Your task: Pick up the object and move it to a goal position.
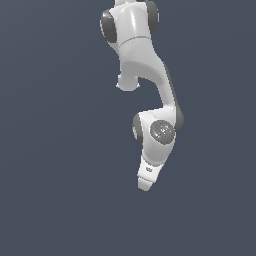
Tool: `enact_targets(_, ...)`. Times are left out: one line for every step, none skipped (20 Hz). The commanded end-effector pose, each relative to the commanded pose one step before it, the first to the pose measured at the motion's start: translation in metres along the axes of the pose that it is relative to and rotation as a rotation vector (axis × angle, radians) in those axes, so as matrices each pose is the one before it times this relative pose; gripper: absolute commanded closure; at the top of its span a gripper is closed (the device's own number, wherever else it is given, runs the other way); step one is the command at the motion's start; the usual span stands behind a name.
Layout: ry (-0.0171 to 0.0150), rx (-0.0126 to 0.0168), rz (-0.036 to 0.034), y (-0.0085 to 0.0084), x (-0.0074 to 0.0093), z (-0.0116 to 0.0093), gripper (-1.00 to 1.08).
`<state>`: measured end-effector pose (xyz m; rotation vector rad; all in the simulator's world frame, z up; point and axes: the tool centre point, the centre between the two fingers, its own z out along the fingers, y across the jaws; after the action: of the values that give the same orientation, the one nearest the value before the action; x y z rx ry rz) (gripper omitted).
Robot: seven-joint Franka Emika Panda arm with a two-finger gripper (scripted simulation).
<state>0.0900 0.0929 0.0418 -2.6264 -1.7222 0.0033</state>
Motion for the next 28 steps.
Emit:
enact_targets(0.00101, -0.00193, -0.00010, 0.00108, 0.00079, -0.00091, -0.92)
enact_targets(0.00000, 0.00000, 0.00000, 0.00000, 0.00000, 0.00000, 1.08)
enact_targets(0.00000, 0.00000, 0.00000, 0.00000, 0.00000, 0.00000, 1.08)
enact_targets(0.00000, 0.00000, 0.00000, 0.00000, 0.00000, 0.00000, 1.08)
enact_targets(0.00000, 0.00000, 0.00000, 0.00000, 0.00000, 0.00000, 1.08)
enact_targets(0.00000, 0.00000, 0.00000, 0.00000, 0.00000, 0.00000, 1.08)
enact_targets(0.00000, 0.00000, 0.00000, 0.00000, 0.00000, 0.00000, 1.08)
enact_targets(0.00000, 0.00000, 0.00000, 0.00000, 0.00000, 0.00000, 1.08)
enact_targets(0.00000, 0.00000, 0.00000, 0.00000, 0.00000, 0.00000, 1.08)
enact_targets(0.00000, 0.00000, 0.00000, 0.00000, 0.00000, 0.00000, 1.08)
enact_targets(0.00000, 0.00000, 0.00000, 0.00000, 0.00000, 0.00000, 1.08)
enact_targets(0.00000, 0.00000, 0.00000, -0.00006, -0.00004, -0.00002, 1.08)
enact_targets(0.00000, 0.00000, 0.00000, -0.00006, -0.00011, -0.00005, 1.08)
enact_targets(0.00000, 0.00000, 0.00000, -0.00019, -0.00034, -0.00015, 1.08)
enact_targets(0.00000, 0.00000, 0.00000, -0.00032, -0.00057, -0.00025, 1.08)
enact_targets(0.00000, 0.00000, 0.00000, -0.00045, -0.00080, -0.00036, 1.08)
enact_targets(0.00000, 0.00000, 0.00000, -0.00058, -0.00103, -0.00046, 1.08)
enact_targets(0.00000, 0.00000, 0.00000, -0.00071, -0.00127, -0.00057, 1.08)
enact_targets(0.00000, 0.00000, 0.00000, -0.00085, -0.00151, -0.00068, 1.08)
enact_targets(0.00000, 0.00000, 0.00000, -0.00099, -0.00176, -0.00079, 1.08)
enact_targets(0.00000, 0.00000, 0.00000, -0.00113, -0.00201, -0.00090, 1.08)
enact_targets(0.00000, 0.00000, 0.00000, -0.00127, -0.00228, -0.00102, 1.08)
enact_targets(-0.00018, 0.00010, 0.00066, -0.00119, -0.00294, -0.00102, 1.08)
enact_targets(0.00000, 0.00000, 0.00000, -0.00158, -0.00283, -0.00127, 1.08)
enact_targets(0.00000, 0.00000, 0.00000, -0.00174, -0.00313, -0.00140, 1.08)
enact_targets(0.00000, 0.00000, 0.00000, -0.00191, -0.00343, -0.00154, 1.08)
enact_targets(0.00000, 0.00000, 0.00000, -0.00208, -0.00375, -0.00169, 1.08)
enact_targets(0.00000, 0.00000, 0.00000, -0.00227, -0.00409, -0.00184, 1.08)
